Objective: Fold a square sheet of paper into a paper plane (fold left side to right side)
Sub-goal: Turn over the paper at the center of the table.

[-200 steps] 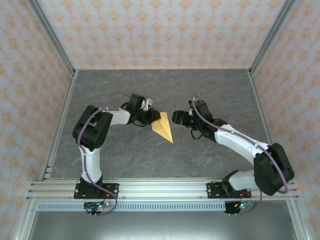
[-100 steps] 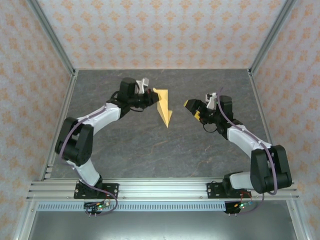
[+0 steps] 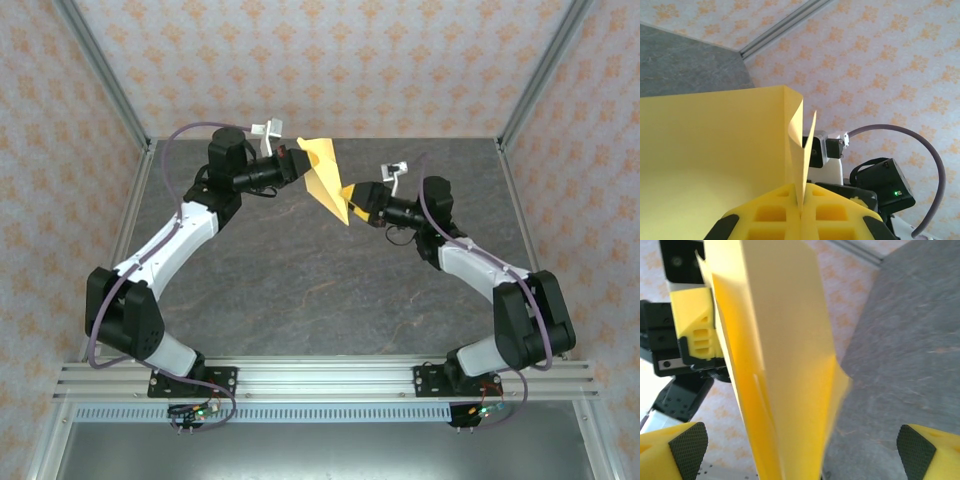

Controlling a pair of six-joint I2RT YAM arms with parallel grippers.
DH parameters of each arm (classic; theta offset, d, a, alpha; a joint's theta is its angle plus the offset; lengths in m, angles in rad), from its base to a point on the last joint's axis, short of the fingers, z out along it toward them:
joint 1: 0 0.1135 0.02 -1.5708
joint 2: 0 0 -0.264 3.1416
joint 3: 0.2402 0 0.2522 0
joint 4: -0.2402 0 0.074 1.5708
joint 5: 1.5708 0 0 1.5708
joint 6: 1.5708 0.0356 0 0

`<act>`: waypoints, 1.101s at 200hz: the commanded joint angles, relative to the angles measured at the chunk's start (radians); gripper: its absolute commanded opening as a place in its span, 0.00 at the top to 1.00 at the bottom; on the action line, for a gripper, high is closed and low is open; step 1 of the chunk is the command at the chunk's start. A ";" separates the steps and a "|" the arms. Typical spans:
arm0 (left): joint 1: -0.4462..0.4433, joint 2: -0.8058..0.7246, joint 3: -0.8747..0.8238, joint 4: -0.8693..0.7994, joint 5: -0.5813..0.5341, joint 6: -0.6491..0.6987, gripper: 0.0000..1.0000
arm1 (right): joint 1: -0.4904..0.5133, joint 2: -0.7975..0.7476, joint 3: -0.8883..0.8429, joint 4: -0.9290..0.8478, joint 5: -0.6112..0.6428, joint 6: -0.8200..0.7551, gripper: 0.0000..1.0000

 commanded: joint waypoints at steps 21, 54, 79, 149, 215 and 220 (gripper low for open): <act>-0.014 -0.045 0.019 0.021 0.043 -0.032 0.99 | 0.048 0.016 0.062 0.116 -0.024 0.037 0.01; -0.020 -0.044 0.015 0.022 0.050 -0.034 0.99 | 0.050 0.007 0.072 0.114 -0.015 0.047 0.32; -0.022 -0.038 0.009 0.016 0.050 -0.030 0.98 | 0.052 -0.005 0.072 0.080 -0.006 0.024 0.57; -0.017 -0.085 0.055 -0.377 -0.184 0.260 0.42 | 0.056 -0.130 0.151 -0.561 0.159 -0.409 0.92; -0.017 -0.348 -0.131 -0.513 -0.733 0.364 0.36 | 0.347 -0.025 0.478 -1.461 1.340 -0.840 0.93; -0.017 -0.371 -0.148 -0.515 -0.766 0.362 0.36 | 0.373 0.007 0.500 -1.496 1.410 -0.845 0.93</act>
